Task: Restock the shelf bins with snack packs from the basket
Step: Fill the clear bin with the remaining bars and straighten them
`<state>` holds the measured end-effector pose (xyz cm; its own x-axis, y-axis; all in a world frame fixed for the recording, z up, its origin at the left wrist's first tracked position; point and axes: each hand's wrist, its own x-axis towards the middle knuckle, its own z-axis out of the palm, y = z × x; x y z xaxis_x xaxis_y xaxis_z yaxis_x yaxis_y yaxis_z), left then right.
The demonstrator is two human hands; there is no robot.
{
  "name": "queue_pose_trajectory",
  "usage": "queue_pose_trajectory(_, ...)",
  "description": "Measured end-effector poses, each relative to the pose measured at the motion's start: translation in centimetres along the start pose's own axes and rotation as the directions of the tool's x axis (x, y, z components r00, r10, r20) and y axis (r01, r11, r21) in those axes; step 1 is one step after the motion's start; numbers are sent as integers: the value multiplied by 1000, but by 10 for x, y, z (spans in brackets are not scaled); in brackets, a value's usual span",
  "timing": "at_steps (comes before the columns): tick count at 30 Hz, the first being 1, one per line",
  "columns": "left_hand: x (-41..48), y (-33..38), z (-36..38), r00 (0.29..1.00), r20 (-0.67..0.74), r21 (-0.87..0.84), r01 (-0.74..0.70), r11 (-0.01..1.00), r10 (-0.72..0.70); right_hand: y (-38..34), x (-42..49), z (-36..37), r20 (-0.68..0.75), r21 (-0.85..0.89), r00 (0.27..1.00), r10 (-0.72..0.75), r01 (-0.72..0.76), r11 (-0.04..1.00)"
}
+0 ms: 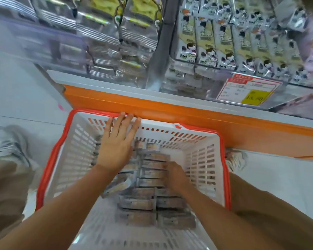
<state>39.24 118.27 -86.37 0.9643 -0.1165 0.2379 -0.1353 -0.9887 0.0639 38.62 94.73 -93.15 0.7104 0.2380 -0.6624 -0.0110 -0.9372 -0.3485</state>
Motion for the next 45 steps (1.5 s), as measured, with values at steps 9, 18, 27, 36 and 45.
queue_pose_trajectory(9,-1,0,10,998,-56,18,-8,1000,9,3,20,17,-70,-44,998,5,-8,999)
queue_pose_trajectory(18,0,2,7,1000,19,13,16,1000,-17,-1,16,11,-256,-42,966,25,-37,998)
queue_pose_trajectory(27,1,9,-13,992,120,31,37,999,-41,0,-16,-15,-178,286,983,-42,93,954)
queue_pose_trajectory(36,-2,37,-49,927,166,-223,-297,928,337,-24,-84,-93,-332,420,919,-211,344,840)
queue_pose_trajectory(45,19,74,-120,963,246,-814,144,563,109,-46,-161,-154,-593,484,756,-278,610,627)
